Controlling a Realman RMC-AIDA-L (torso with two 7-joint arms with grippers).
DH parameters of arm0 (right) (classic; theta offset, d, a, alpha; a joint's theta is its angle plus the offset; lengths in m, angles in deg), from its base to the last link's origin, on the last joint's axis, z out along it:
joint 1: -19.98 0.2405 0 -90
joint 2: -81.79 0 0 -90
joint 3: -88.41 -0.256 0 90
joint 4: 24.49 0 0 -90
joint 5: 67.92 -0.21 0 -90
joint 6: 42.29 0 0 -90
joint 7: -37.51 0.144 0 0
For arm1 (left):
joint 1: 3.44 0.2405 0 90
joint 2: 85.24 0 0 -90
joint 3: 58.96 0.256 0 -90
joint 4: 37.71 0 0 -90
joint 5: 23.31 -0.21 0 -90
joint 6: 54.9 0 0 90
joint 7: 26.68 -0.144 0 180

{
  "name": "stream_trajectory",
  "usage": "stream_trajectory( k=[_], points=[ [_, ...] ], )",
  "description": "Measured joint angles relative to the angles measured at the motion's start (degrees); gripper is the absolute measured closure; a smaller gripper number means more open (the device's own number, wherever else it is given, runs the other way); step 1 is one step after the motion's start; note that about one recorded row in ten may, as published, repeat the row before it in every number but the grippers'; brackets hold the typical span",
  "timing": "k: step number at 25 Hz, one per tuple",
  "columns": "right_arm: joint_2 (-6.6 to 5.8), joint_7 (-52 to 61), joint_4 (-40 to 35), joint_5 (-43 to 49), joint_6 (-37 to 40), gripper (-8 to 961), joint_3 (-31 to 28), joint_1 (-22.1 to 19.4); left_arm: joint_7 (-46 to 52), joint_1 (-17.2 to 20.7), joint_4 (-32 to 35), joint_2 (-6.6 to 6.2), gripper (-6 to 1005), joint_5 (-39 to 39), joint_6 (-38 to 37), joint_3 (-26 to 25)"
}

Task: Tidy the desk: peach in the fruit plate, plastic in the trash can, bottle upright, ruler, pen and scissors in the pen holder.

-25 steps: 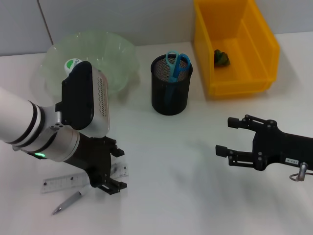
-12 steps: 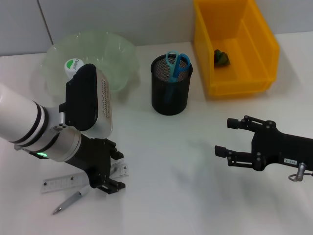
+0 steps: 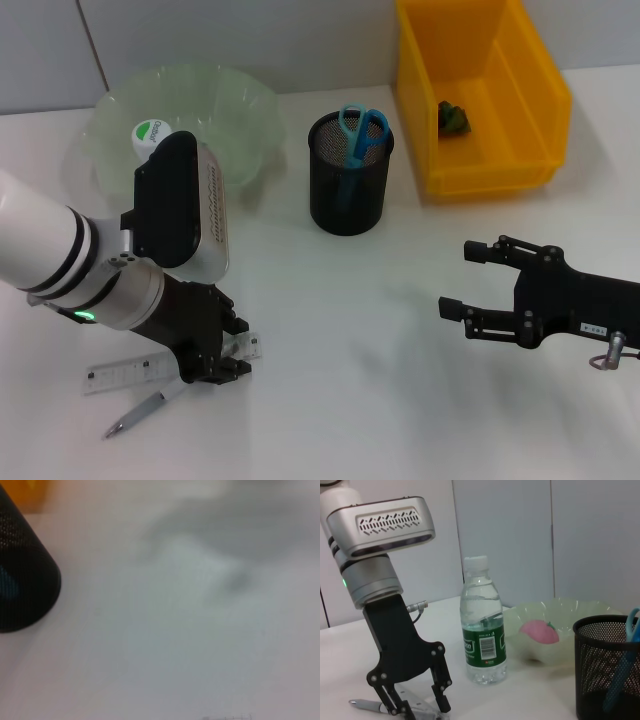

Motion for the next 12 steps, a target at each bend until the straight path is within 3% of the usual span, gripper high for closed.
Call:
stream_trajectory(
  k=[1,12],
  points=[
    [0.0,0.0,0.0,0.0,0.0,119,0.0,0.0,0.0,-0.1,0.0,0.05,545,-0.1,0.0,0.1],
    [0.0,0.0,0.0,0.0,0.0,119,0.1,0.0,0.0,-0.6,0.1,0.07,539,-0.3,-0.2,0.6]
  ],
)
